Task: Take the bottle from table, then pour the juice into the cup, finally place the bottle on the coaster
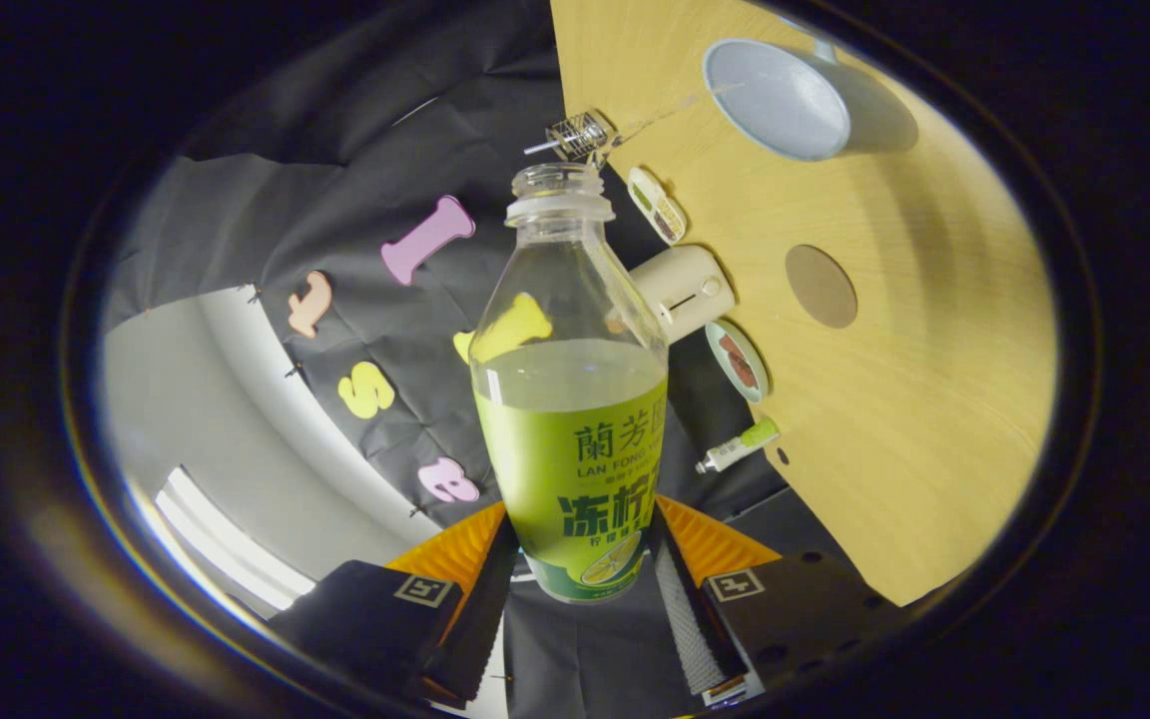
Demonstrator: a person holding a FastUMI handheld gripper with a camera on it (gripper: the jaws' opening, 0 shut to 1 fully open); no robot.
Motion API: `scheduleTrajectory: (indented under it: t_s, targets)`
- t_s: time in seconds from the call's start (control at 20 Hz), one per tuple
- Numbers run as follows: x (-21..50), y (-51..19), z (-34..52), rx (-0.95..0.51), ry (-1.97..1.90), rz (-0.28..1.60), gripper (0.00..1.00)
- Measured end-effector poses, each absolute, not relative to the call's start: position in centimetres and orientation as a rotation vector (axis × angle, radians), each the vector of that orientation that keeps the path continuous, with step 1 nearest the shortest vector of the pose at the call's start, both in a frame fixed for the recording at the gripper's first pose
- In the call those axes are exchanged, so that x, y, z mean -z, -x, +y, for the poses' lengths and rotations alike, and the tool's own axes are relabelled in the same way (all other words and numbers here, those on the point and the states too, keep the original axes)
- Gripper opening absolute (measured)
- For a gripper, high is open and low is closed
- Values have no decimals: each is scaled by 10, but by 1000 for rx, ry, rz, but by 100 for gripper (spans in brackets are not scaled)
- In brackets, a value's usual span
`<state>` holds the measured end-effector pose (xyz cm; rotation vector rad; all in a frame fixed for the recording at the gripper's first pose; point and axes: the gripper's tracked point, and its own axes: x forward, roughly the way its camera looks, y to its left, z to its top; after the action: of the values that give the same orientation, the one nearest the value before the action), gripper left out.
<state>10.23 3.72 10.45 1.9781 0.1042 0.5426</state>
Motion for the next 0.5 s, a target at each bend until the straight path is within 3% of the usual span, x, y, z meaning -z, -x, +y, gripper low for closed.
scheduleTrajectory:
  t_s: [0.5]
  targets:
    - [-108, -103, 35, -550, -1999, 94, 77]
